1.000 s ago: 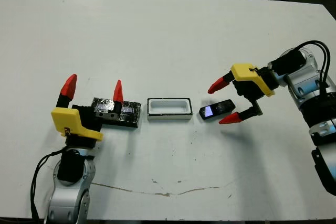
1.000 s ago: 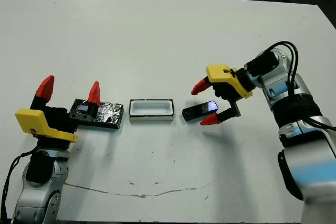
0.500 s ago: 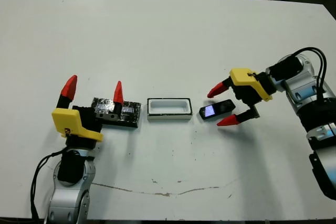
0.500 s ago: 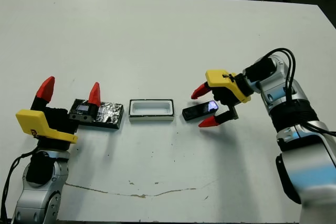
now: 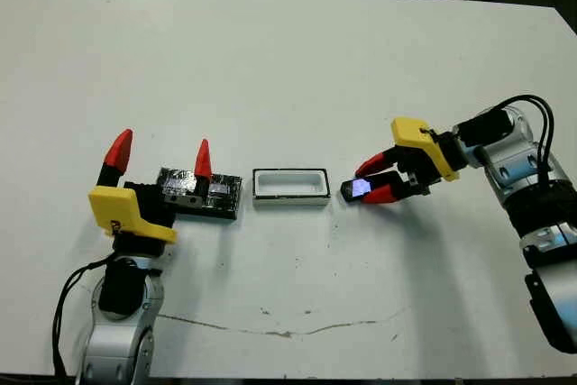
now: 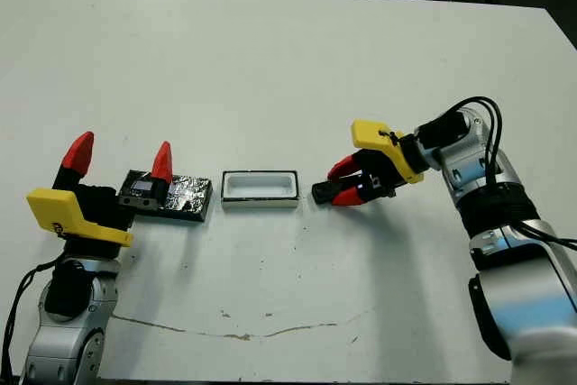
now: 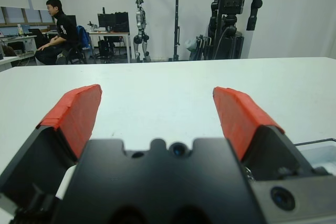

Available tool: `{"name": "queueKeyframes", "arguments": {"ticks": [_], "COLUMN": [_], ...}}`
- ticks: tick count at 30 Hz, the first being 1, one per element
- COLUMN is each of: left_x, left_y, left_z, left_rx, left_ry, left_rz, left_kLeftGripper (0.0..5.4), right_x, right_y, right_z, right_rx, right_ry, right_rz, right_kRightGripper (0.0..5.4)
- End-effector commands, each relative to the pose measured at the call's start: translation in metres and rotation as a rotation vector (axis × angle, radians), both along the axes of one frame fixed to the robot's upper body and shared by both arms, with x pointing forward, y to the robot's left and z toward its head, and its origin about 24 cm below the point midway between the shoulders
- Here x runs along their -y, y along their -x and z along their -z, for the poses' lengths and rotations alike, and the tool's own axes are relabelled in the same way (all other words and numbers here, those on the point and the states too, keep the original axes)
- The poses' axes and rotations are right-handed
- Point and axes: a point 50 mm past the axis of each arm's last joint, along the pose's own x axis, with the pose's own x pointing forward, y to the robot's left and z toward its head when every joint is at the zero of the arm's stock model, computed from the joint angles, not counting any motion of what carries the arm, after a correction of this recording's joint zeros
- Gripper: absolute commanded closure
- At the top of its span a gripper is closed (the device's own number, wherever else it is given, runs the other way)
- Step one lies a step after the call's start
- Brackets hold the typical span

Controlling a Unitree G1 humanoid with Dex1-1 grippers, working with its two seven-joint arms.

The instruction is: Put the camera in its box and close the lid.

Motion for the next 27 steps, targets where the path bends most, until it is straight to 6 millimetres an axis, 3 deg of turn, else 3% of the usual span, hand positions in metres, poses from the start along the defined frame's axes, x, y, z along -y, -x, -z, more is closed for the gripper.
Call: {"name": "queueKeyframes", "arguments": {"ticks": [1,14,22,27], "left_x": [-0.001,0.0,0.0,0.0], "left_y": [0.002,0.002,0.002,0.001], "left_z": [0.004,0.004,0.004,0.003], "left_rx": [-0.024,-0.024,-0.026,-0.018], "left_ry": [-0.003,-0.006,0.003,-0.006], "left_rz": [-0.016,-0.016,-0.01,-0.008], "left_kLeftGripper": [0.0,0.0,0.0,0.0], "right_x": [0.004,0.014,0.016,0.007], "right_y": [0.002,0.0,-0.005,-0.01], "right_z": [0.005,-0.009,-0.02,-0.03], "right_rx": [-0.003,0.029,0.08,-0.036], "right_ry": [0.008,-0.03,-0.266,-0.36], "right_rz": [0.033,0.114,0.231,0.251], "right_kRightGripper": [3.69,3.74,3.74,3.74]}}
